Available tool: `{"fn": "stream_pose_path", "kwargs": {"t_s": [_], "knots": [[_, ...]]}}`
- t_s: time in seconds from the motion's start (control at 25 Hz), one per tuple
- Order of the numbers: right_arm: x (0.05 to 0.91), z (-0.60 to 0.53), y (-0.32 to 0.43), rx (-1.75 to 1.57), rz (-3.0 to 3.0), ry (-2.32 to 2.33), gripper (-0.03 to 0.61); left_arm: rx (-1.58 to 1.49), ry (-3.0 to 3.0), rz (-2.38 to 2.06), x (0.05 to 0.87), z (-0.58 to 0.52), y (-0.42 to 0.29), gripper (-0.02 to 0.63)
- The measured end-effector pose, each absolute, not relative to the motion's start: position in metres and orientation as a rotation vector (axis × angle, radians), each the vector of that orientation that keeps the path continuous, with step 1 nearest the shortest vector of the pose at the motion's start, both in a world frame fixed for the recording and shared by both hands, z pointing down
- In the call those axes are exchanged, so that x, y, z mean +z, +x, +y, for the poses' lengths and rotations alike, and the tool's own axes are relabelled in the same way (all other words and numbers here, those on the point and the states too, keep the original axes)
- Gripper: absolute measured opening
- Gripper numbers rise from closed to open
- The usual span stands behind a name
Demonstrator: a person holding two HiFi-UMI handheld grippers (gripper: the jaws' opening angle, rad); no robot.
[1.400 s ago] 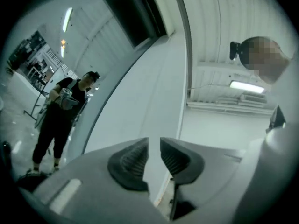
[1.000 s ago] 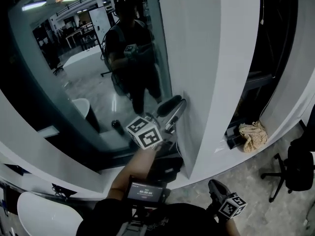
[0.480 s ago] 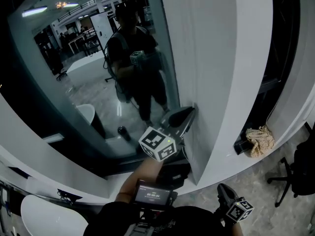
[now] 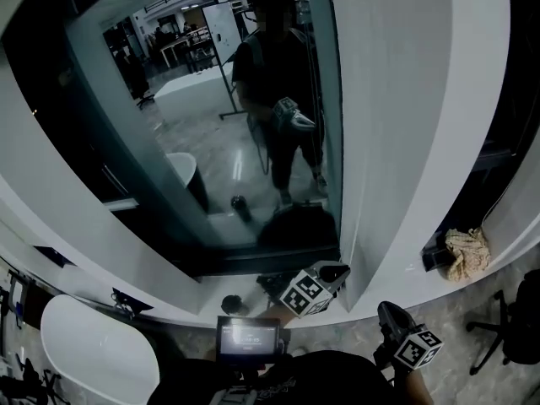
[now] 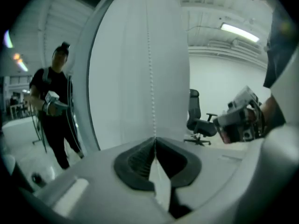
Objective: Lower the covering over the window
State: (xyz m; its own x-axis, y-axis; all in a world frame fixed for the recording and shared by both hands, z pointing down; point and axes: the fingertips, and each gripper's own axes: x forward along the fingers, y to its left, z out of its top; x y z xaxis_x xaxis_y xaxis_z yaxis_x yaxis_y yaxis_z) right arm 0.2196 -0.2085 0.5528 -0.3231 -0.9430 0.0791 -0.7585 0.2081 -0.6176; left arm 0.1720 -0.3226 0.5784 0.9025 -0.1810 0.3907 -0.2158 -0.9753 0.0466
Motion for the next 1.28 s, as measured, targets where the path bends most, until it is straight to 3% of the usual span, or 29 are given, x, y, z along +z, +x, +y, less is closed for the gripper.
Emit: {"fn": "stream_pose_path", "kwargs": {"t_s": [0.16, 0.56, 0.92, 0.96, 1.0, 1.28], "knots": [[0.514, -0.231, 0.217, -0.685, 2.250, -1.544, 0.018, 0.636, 2.776, -0.332, 0.643, -0.280, 0.148, 0.009], [0.297, -0.267, 0.192, -0.151, 2.322, -1.325, 0.078, 0.480, 2.717, -0.275, 0.642, -0.218, 0.144, 0.009], [0.189, -0.265, 0.151, 0.065, 2.391, -1.159, 0.116, 0.436, 2.736, -0.231, 0.642, -0.206, 0.134, 0.009], [0.185, -0.266, 0.152, 0.093, 2.382, -1.193, 0.043, 0.435, 2.736, -0.229, 0.642, -0.206, 0.133, 0.010], [0.184, -0.267, 0.152, 0.120, 2.373, -1.227, 0.021, 0.431, 2.736, -0.231, 0.642, -0.206, 0.132, 0.011], [0.202, -0.261, 0.167, 0.470, 2.416, -1.554, 0.012, 0.319, 2.648, -0.193, 0.624, -0.210, 0.131, 0.015]]}}
